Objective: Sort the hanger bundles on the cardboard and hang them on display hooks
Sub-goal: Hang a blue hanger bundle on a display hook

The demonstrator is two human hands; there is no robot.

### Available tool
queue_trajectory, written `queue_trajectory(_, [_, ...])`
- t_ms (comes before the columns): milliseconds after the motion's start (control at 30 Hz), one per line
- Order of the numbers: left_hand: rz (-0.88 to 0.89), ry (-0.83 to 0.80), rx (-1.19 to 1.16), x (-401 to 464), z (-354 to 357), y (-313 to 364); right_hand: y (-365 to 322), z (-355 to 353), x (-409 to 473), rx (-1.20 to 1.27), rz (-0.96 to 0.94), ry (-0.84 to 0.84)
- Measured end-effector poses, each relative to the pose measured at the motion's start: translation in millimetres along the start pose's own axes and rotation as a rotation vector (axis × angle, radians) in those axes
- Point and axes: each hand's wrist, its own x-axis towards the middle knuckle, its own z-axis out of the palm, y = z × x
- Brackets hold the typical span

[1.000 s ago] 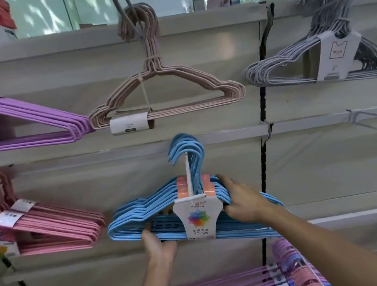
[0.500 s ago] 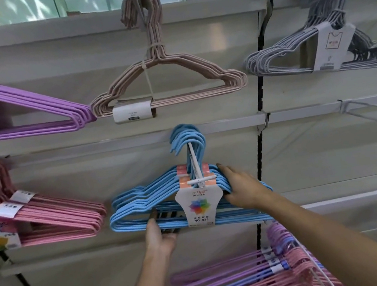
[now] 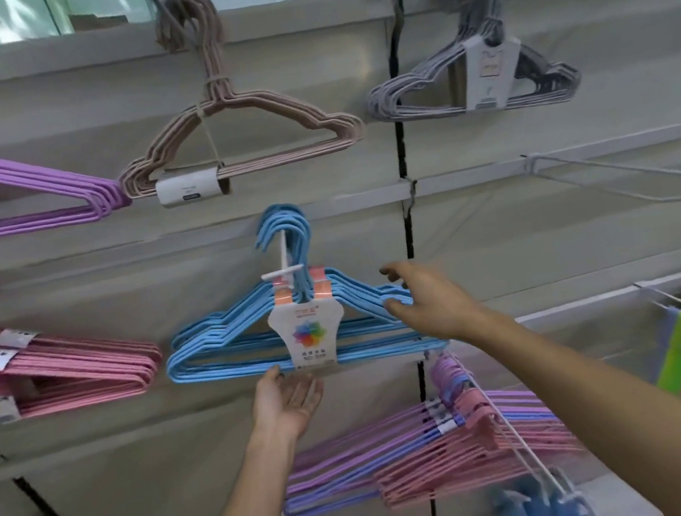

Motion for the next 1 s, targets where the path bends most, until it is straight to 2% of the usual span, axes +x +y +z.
queue_trajectory(133, [-0.013,-0.033,0.046,-36.2,20.6,-31.0,7.9,-38.2,-42.8,0.064,-0.031,0.106])
queue_trajectory(300, [-0.025,-0.171,0.084,-89.5,54.8,-83.9,28.7,-92.8,-102.3,0.107,-0.035,0.198])
queue_trajectory(433, [0.053,-0.308,0.327,-134.1,91.5,-141.9,55.9,-142.7,-157.1,0.131,-0.013,0.283])
queue_trajectory(567, [0.229,-0.464,0.588,-174.9,126.4,-214.5,89.1,-198.1,-224.2,0.140,0.008,0.406])
queue_trajectory(767, [0.346,-0.815,0.964,-236.3,166.2,-318.9,149.1,-268.9,-329.9,0.051,0.176,0.572])
queue_trajectory(1000, [0.342,-1.094,1.132,-285.1,204.9,-424.9,201.6,-326.6,-437.8,-0.037,0.407,0.694])
